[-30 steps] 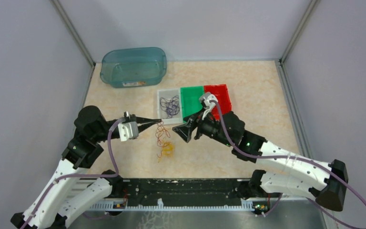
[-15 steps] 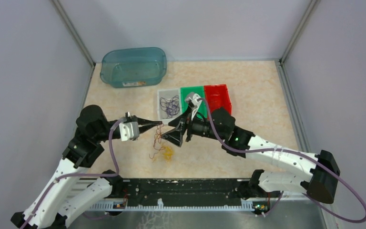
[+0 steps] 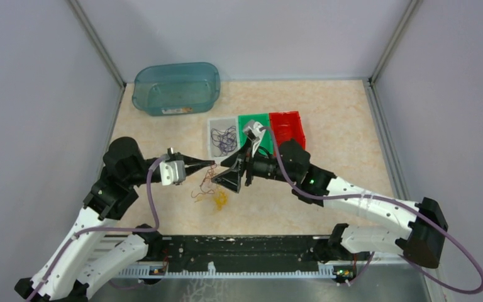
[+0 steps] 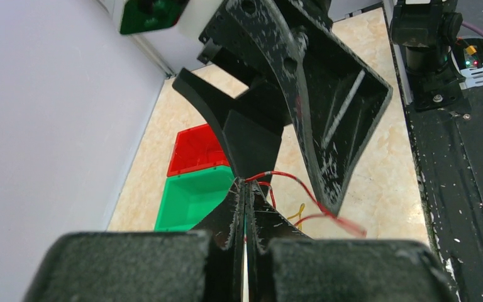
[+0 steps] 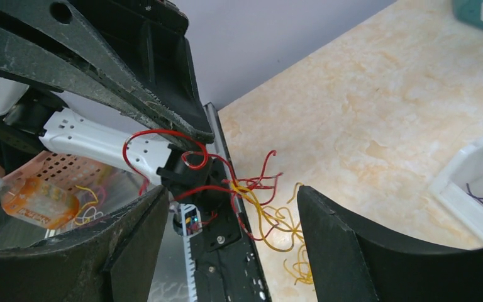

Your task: Untangle the cables

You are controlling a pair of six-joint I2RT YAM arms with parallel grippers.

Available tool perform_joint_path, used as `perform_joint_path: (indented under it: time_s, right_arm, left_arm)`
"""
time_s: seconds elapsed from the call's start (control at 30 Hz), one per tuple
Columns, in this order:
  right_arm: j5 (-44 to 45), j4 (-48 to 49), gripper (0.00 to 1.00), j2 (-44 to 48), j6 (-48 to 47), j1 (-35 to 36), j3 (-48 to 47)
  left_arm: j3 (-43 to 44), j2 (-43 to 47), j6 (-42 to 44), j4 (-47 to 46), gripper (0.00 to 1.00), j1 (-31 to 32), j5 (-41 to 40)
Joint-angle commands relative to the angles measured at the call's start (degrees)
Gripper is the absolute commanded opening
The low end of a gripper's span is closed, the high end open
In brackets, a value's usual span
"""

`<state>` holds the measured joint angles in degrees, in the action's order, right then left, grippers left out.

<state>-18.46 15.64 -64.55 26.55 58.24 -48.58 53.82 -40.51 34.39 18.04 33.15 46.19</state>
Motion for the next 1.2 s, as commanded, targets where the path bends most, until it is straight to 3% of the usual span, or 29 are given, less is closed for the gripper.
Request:
perform_joint_path:
  time_s: [0.0, 0.13, 0.27, 0.7, 0.8, 1.17]
  right_arm:
    - [0.91, -2.01, 0.75, 6.02, -1.68, -1.56, -2.1]
    - [2.82, -3.69, 0.74, 9.26, -2.09, -1.77, -0.77]
    - [1.89, -1.62, 0.74, 6.8, -1.02, -1.81, -1.73]
    - [-2.06, 17.5, 0.72, -1.91, 9.53, -1.76, 1.02]
    - [-0.27, 22.2, 0.72, -3.64, 11.74, -1.18, 2.93]
    - [7.86, 22.16, 0.7, -10.96, 9.21, 2.23, -0.36]
  left_arm:
    - [2.45, 0.61, 1.2, 0.67, 0.01, 0.25, 2.01]
    - [2.95, 0.44, 0.76, 0.77, 0.01, 0.3, 2.39]
    - [2.95, 0.1, 0.53, 0.69, 0.01, 0.29, 2.28]
    - [2.83, 0.35, 0.73, 0.51, 0.01, 0.25, 1.44]
    - [2.74, 0.2, 0.44, 0.23, 0.01, 0.25, 1.52]
    - [5.76, -1.32, -3.61, -2.11, 0.01, 0.36, 1.84]
